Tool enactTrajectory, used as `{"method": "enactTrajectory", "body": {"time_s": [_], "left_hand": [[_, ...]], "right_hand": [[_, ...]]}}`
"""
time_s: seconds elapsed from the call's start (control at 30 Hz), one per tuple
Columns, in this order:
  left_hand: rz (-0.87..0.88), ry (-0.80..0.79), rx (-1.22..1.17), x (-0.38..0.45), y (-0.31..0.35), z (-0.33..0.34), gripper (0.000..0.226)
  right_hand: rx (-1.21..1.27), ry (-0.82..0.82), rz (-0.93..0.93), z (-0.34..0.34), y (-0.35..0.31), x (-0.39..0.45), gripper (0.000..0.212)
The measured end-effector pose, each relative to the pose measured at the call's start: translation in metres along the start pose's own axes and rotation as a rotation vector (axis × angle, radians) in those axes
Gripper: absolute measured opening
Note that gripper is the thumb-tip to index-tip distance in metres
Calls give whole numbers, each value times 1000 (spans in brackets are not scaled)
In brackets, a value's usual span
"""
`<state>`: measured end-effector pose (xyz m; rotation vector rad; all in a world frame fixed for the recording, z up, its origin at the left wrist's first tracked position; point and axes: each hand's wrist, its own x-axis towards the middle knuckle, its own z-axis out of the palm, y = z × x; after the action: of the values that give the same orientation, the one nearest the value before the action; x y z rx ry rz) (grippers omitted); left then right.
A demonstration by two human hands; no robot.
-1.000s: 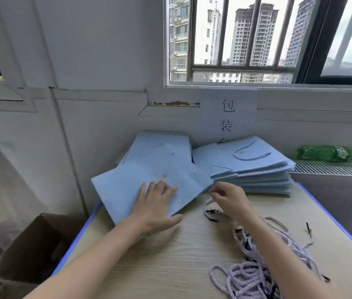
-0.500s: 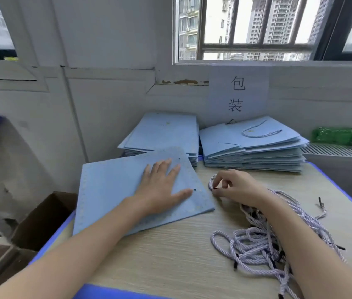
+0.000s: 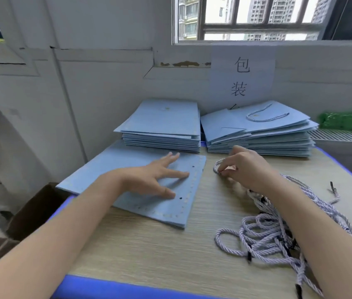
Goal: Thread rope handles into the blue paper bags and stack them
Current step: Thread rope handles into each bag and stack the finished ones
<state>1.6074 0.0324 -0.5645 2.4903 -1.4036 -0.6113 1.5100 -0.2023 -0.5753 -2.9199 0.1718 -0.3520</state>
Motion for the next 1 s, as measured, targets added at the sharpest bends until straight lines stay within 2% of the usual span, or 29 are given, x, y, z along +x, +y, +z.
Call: {"method": "enactTrajectory", "body": {"time_s": [0.07, 0.13, 0.2, 0.3, 0.37, 0.47, 0.57, 0.67, 0.73, 0.8, 0.9, 0.97, 1.0], "left_hand": [[-11, 123, -9, -4, 1, 10, 50], [-29, 255, 91, -8, 0, 19, 45], [-72, 297, 132, -10, 1, 22, 47], [-163, 247, 8, -10, 11, 23, 74], [-182, 245, 74, -8, 18, 31, 103], [-188, 248, 186, -6, 22, 44, 117], [-233, 191, 150, -5, 23, 43, 112], [-227, 170, 126, -3, 27, 41, 105], [-222, 167, 128, -2, 28, 43, 115], [-213, 177, 129, 0, 27, 44, 120], [-185, 219, 112, 0, 26, 44, 106], [-163, 244, 90, -1, 27, 44, 94], [-157, 251, 84, -1, 27, 44, 95]], "right_hand": [[19, 5, -54, 1, -2, 0, 14], [52, 22, -117, 0, -8, -1, 13], [95, 64, -181, -2, -15, -3, 11], [202, 119, -145, -4, -25, -6, 9], [287, 101, -63, -4, -27, -7, 9], [377, 72, 51, -4, -27, -6, 14], [398, 105, 147, -6, -29, -5, 12], [467, 114, 169, -10, -35, -4, 14], [663, 15, 117, -10, -45, -6, 17], [751, -126, 21, -7, -57, -10, 19], [622, -222, -94, 4, -67, -13, 21], [481, -191, -124, 9, -69, -13, 22], [446, -174, -134, 10, -71, -14, 22]]}}
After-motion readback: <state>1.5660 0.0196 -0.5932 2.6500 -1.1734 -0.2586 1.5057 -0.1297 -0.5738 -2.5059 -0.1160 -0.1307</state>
